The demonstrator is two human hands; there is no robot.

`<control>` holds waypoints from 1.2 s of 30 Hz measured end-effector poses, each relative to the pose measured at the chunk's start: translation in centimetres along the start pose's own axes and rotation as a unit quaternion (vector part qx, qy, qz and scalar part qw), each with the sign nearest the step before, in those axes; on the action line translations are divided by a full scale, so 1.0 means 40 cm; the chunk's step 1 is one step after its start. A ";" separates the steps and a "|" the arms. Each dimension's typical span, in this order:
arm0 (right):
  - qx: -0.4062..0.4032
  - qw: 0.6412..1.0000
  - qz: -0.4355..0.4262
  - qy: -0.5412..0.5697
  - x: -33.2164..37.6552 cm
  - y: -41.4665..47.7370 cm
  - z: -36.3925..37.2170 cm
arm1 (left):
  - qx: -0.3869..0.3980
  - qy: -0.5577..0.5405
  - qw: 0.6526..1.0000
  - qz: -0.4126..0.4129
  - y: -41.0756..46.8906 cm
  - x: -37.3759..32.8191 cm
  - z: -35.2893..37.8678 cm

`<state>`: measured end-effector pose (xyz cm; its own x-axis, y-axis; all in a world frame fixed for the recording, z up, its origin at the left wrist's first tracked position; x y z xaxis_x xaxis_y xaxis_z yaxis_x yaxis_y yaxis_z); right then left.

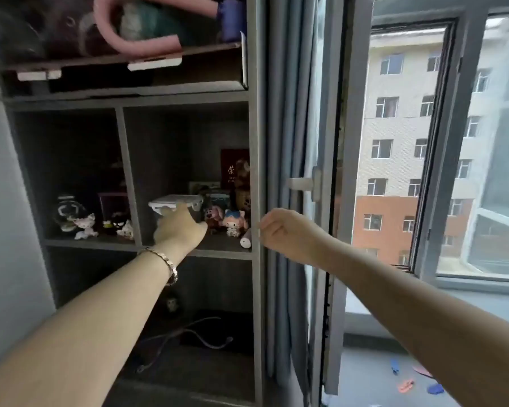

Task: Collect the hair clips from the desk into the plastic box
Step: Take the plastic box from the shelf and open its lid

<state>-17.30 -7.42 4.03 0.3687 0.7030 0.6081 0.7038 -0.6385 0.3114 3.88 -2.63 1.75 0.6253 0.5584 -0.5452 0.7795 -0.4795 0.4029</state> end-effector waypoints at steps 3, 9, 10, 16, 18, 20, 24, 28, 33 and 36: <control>0.012 0.998 0.038 -0.042 -0.036 0.075 0.083 | -0.006 -0.027 0.999 -0.044 0.069 0.051 0.019; -0.010 0.997 0.070 -0.030 -0.083 0.170 0.171 | -0.015 -0.115 0.990 -0.080 0.202 0.118 0.092; -0.020 0.997 0.074 -0.030 -0.088 0.177 0.173 | -0.023 -0.125 0.989 -0.073 0.212 0.123 0.101; -0.059 0.996 0.065 0.003 -0.123 0.197 0.178 | -0.085 -0.187 0.978 -0.044 0.203 0.121 0.100; -0.073 0.996 0.046 -0.012 -0.116 0.196 0.166 | -0.106 -0.207 0.972 -0.014 0.170 0.100 0.074; -0.083 0.996 0.027 -0.015 -0.109 0.190 0.156 | -0.106 -0.236 0.966 0.014 0.119 0.078 0.044; -0.131 0.990 -0.042 -0.034 -0.064 0.129 0.118 | -0.035 -0.336 0.941 0.019 -0.013 0.022 0.000; -0.177 0.973 -0.137 -0.050 -0.042 0.014 0.068 | 0.057 -0.399 0.915 0.011 -0.165 -0.028 0.006; -0.154 0.976 -0.141 -0.061 -0.151 -0.135 0.030 | 0.266 -0.462 0.841 -0.096 -0.354 -0.104 0.121; -0.159 0.940 -0.211 -0.214 -0.220 -0.240 -0.005 | 0.379 -0.431 0.809 -0.131 -0.468 -0.154 0.214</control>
<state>-27.41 -7.54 -4.15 0.3566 0.9328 0.0531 0.6503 -0.2886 0.7027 -14.90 -2.90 -8.73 -0.0694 0.1858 -0.9801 0.4312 -0.8804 -0.1975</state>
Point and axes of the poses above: each hand's wrist, its own y-axis towards the middle knuckle, its own z-axis out of the palm, x = y × z, the point moved 5 cm from there along y, towards the middle knuckle, and after that the axes turned 4 degrees about -x, right-handed, at the moved point
